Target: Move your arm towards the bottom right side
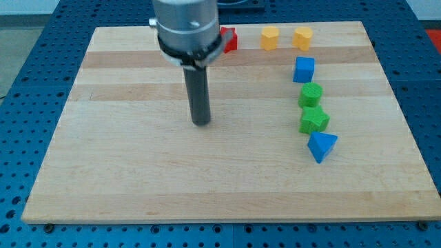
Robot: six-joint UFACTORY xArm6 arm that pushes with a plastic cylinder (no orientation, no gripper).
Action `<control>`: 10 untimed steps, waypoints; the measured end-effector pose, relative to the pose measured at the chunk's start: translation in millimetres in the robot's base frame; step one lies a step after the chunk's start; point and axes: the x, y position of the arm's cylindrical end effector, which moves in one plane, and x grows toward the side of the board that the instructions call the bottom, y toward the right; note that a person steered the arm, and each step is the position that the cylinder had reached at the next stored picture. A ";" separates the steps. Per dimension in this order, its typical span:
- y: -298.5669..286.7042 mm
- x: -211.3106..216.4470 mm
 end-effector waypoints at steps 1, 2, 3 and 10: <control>27.7 48.1; 47.6 62.0; 53.3 63.1; 202.1 110.0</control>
